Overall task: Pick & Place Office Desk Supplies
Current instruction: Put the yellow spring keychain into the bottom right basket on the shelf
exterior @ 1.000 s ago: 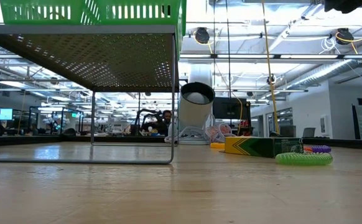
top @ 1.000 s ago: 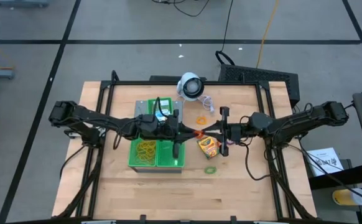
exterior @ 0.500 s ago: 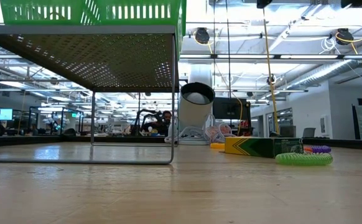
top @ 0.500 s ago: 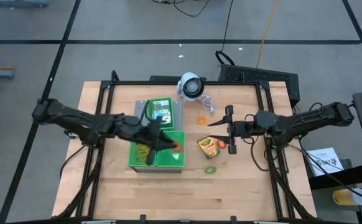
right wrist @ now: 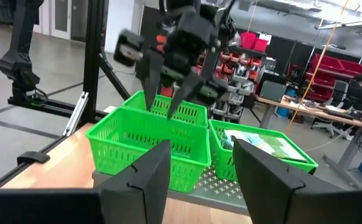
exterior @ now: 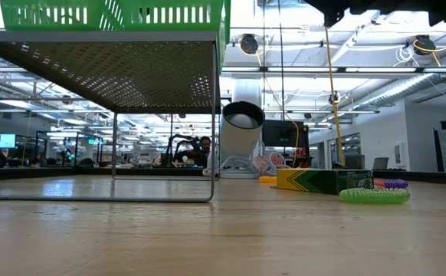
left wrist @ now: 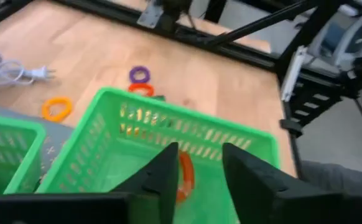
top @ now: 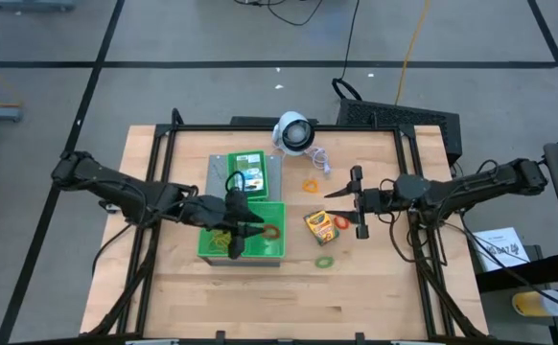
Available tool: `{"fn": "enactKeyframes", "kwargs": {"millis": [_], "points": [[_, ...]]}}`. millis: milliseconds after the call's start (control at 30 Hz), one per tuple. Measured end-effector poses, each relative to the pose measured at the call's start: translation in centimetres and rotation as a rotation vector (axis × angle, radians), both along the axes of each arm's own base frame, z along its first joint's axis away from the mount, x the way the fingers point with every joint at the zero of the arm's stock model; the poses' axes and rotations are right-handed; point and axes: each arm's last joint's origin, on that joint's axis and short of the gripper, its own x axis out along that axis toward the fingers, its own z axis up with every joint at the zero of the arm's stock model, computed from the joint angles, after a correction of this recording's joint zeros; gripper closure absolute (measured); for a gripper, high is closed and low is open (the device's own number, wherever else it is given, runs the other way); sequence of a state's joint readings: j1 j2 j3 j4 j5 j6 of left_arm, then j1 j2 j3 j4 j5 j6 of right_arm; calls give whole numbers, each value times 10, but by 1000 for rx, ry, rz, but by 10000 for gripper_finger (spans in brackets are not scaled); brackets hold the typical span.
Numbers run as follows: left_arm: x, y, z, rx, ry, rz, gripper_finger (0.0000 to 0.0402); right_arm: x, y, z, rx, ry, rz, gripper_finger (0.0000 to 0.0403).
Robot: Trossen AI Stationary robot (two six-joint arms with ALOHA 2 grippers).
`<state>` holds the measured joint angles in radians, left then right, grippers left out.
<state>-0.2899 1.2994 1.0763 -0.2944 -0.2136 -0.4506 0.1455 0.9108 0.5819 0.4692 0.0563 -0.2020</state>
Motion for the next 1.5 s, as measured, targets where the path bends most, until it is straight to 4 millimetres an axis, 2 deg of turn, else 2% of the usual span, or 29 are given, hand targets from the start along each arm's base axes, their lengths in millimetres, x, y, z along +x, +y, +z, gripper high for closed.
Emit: {"fn": "enactKeyframes", "kwargs": {"millis": [200,333,400,533,667,833,1000,1233,1367,1500], "points": [[2,11,-1,16,8,29,190,-2,0,-8,1,-6,0,237],[-6,21,12,48,-48,33,156,-3,-1,-13,-1,18,-2,239],[-15,26,22,69,-84,30,145,-5,-2,-16,8,40,-35,240],[-31,30,42,135,-185,34,134,-5,-7,-24,-2,119,-218,237],[-47,34,49,206,-234,42,136,-1,-13,-36,15,204,-356,231],[-61,41,35,249,-306,103,143,12,-24,-55,47,302,-422,231],[-77,52,9,229,-368,159,141,25,-45,-81,69,421,-516,236],[-89,66,-24,177,-449,241,141,43,-75,-124,211,568,-478,238],[-89,70,-32,145,-444,272,146,52,-85,-145,211,629,-491,234],[-89,72,-32,133,-443,288,143,63,-93,-155,211,678,-509,222]]}}
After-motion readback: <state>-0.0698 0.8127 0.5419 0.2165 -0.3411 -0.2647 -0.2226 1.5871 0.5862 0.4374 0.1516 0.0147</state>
